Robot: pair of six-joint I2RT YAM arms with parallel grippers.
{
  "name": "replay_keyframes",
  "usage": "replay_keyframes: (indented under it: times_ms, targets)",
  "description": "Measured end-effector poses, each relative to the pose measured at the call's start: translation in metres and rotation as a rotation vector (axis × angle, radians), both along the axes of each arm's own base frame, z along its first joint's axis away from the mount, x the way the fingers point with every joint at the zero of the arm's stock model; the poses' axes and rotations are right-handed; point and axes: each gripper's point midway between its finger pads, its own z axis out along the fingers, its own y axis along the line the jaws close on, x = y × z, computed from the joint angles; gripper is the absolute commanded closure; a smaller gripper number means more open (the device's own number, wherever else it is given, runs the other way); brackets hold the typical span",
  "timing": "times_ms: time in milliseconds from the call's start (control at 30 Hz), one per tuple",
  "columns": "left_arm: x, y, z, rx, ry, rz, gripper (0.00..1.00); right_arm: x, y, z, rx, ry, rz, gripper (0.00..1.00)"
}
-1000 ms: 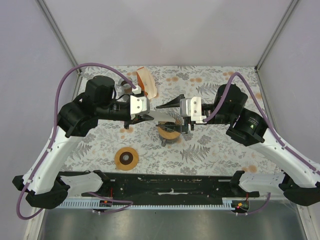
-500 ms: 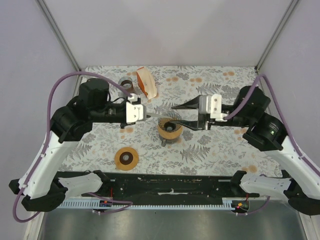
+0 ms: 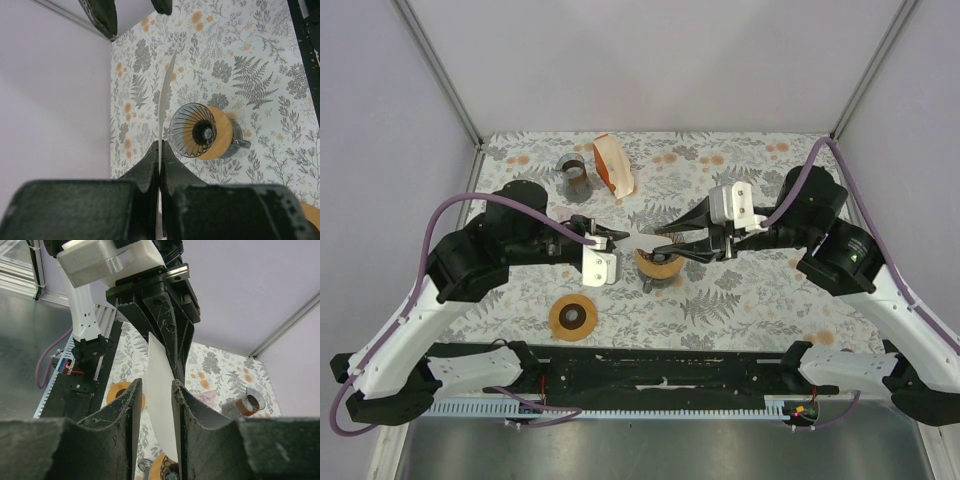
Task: Place the coffee filter in the dripper
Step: Pick up the coffee filter from the coffee filter holder.
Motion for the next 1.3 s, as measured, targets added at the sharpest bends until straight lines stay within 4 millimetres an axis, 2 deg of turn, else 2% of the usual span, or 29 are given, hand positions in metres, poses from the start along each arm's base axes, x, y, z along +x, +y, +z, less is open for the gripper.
replay_keyframes:
  times_ms: [100, 167, 267, 533, 767, 933, 1167, 1300]
  targets:
    - [0.003, -0.001, -0.004, 0.008, -0.002, 0.012, 0.98, -0.001, 0.004, -0.005, -0.012, 0.015, 0.024, 0.62]
    - [0.005, -0.001, -0.003, 0.003, -0.009, 0.019, 0.98, -0.007, 0.003, -0.004, -0.013, 0.015, 0.051, 0.58]
    - [0.007, -0.002, 0.001, -0.009, -0.020, 0.022, 0.98, -0.013, 0.002, -0.004, -0.013, 0.016, 0.080, 0.57]
    - [0.008, -0.004, 0.005, -0.025, -0.029, 0.023, 0.98, -0.009, 0.008, -0.008, -0.011, 0.005, 0.022, 0.66]
    - [0.008, -0.005, 0.006, -0.031, -0.024, 0.026, 0.98, -0.002, 0.010, -0.010, -0.011, 0.002, -0.018, 0.80]
    - [0.009, -0.006, 0.009, -0.054, -0.006, 0.037, 0.98, 0.001, 0.010, -0.012, -0.014, 0.004, -0.036, 0.83]
    - [0.009, -0.009, 0.012, -0.082, 0.030, 0.053, 0.98, 0.006, 0.010, -0.014, -0.018, 0.004, -0.065, 1.00]
    - [0.009, -0.010, 0.014, -0.108, 0.067, 0.068, 0.98, 0.007, 0.013, -0.013, -0.010, -0.005, -0.081, 1.00]
